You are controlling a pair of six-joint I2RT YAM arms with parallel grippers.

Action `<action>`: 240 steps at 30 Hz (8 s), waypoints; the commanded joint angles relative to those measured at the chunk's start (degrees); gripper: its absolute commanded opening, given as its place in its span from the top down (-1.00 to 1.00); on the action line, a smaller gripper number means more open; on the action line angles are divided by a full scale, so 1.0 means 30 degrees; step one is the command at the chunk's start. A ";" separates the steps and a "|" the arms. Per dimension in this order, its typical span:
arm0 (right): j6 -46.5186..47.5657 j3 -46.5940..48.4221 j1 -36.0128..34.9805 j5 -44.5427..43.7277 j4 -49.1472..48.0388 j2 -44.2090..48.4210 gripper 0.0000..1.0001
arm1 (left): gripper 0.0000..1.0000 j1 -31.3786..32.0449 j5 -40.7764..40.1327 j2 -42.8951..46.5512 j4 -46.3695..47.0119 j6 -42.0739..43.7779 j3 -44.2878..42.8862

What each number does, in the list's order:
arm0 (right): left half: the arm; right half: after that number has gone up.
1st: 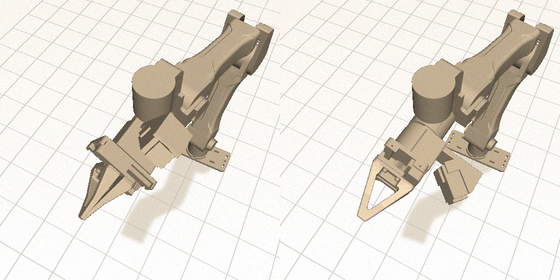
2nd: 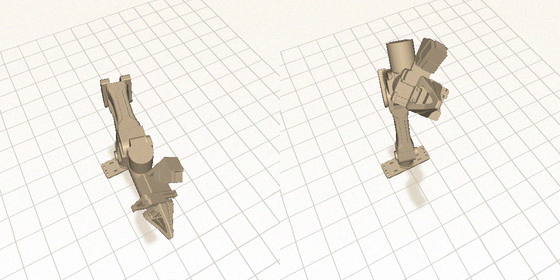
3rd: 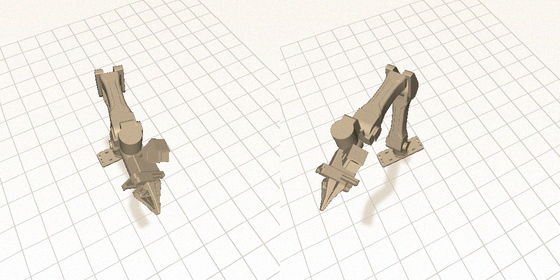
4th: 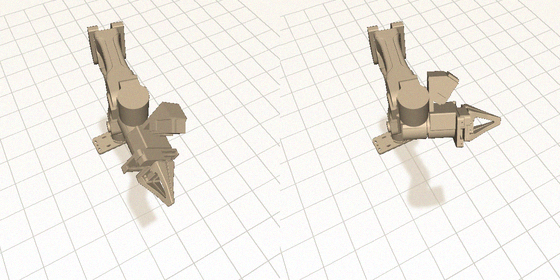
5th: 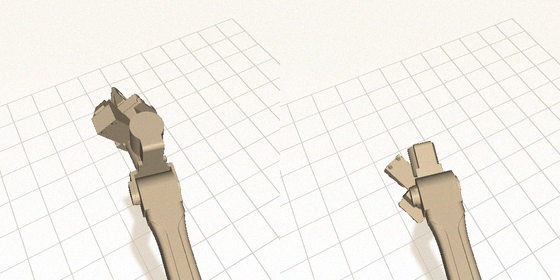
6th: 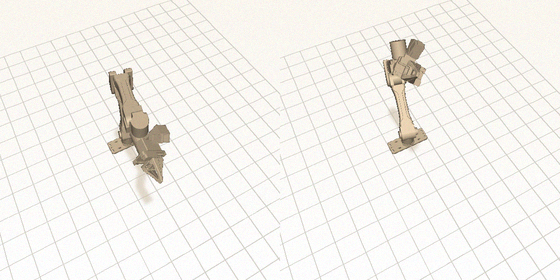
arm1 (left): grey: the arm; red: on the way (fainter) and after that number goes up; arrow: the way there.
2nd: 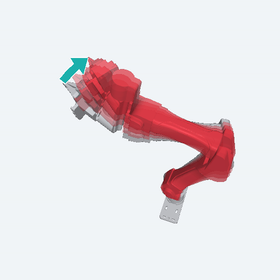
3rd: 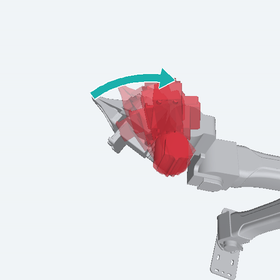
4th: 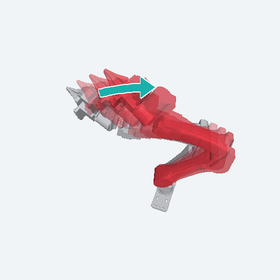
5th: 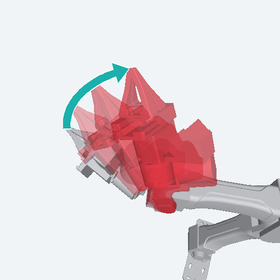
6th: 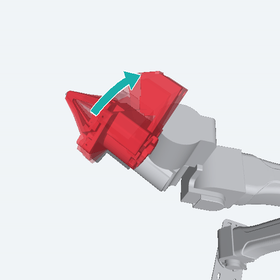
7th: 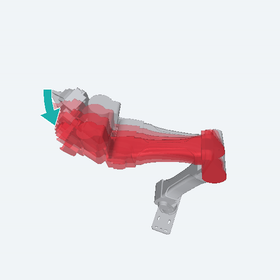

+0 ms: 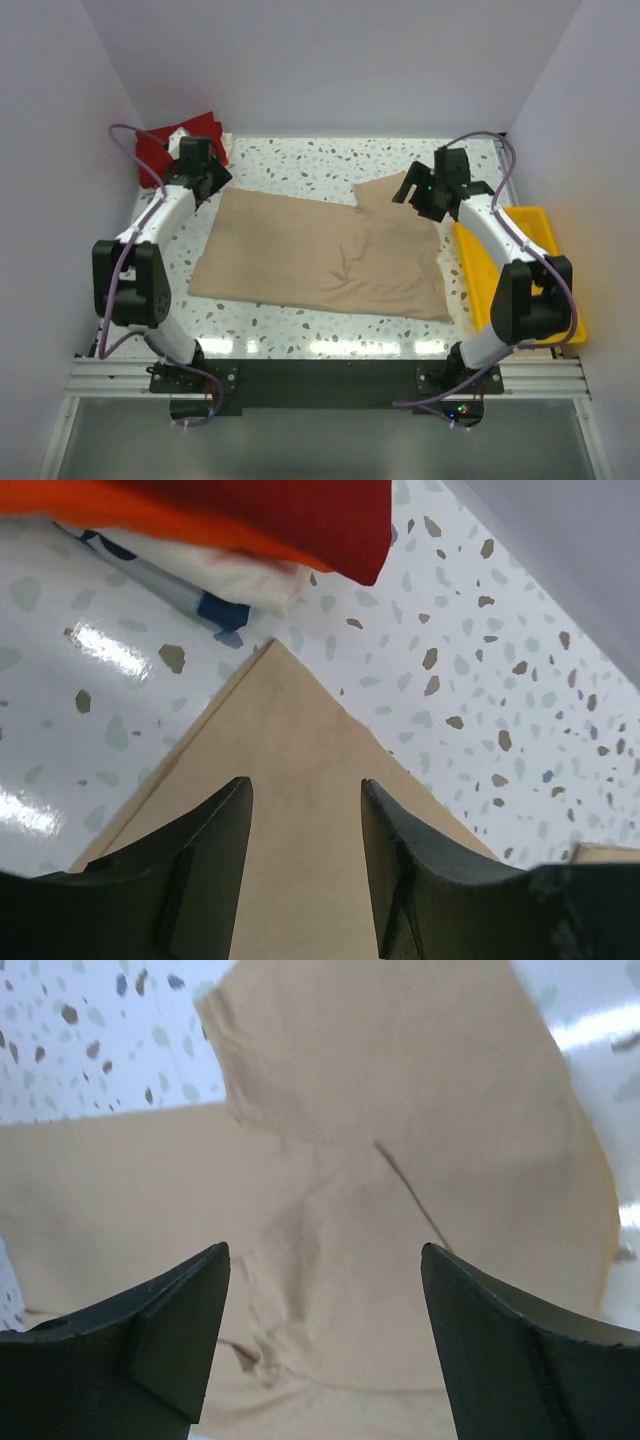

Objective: Fold and stack the t-shirts
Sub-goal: Fold the tshirt

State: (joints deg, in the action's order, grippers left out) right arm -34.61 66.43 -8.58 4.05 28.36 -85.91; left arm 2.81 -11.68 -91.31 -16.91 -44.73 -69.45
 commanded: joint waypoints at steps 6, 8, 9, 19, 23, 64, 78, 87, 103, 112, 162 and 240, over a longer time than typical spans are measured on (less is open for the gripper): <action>0.2073 0.5127 0.0047 -0.0824 -0.2245 -0.5194 -0.46 | 0.21 0.0411 -0.3192 -0.6356 -0.0894 0.3307 -0.5556; 0.2132 0.6474 0.0047 -0.0999 -0.1839 -0.6047 -0.43 | 0.22 0.0615 -0.3400 -0.7559 -0.1072 0.3454 -0.6525; 0.2191 0.6826 0.0047 -0.0884 -0.1720 -0.6718 -0.41 | 0.22 0.0704 -0.3749 -0.7881 -0.1335 0.3542 -0.7021; 0.2278 0.7885 0.0047 -0.0414 -0.2246 -0.8511 -0.36 | 0.22 0.1085 -0.4338 -1.1485 -0.1689 0.3718 -0.9954; 0.2308 0.7679 0.0047 -0.0326 -0.2275 -0.8863 -0.35 | 0.23 0.1348 -0.4746 -1.1898 -0.1864 0.3544 -1.0102; 0.4125 1.6905 0.0164 -0.6097 0.0856 -1.6655 -0.30 | 1.00 0.1554 -0.6860 -1.1342 -0.1634 0.3688 -0.8874; 0.3217 1.7172 0.0076 -0.4984 0.0596 -1.7682 0.42 | 1.00 0.1554 -0.6418 -1.0961 -0.0781 0.3748 -0.8198; 0.3188 1.7846 0.0076 -0.5452 0.0860 -1.6834 0.99 | 1.00 0.1525 -0.6652 -1.0463 0.0419 0.4011 -0.7641; 0.3333 1.6736 0.0809 -0.5571 0.0069 -1.2589 1.00 | 1.00 0.0881 -0.5569 -1.0873 0.1592 0.4422 -0.8666; 0.3363 1.1878 0.0867 -0.5190 -0.0898 -0.8985 1.00 | 1.00 0.0792 -0.5130 -0.9032 0.2821 0.4305 -0.6882; -0.0973 -0.6351 0.0838 -0.3842 -0.1396 0.5140 1.00 | 1.00 0.0382 -0.4455 0.2954 0.6250 -0.1818 0.9379; -0.0357 -0.5179 -0.4522 -0.2437 -0.6874 0.0245 0.93 | 0.03 0.2199 -0.3401 -0.0238 0.7012 -0.1233 0.8677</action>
State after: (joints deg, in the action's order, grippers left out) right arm -34.35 52.77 -21.15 -4.71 9.72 -88.92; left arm 9.15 -20.18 -91.94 3.07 -49.71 -41.78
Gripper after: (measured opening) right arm 0.046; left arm 0.487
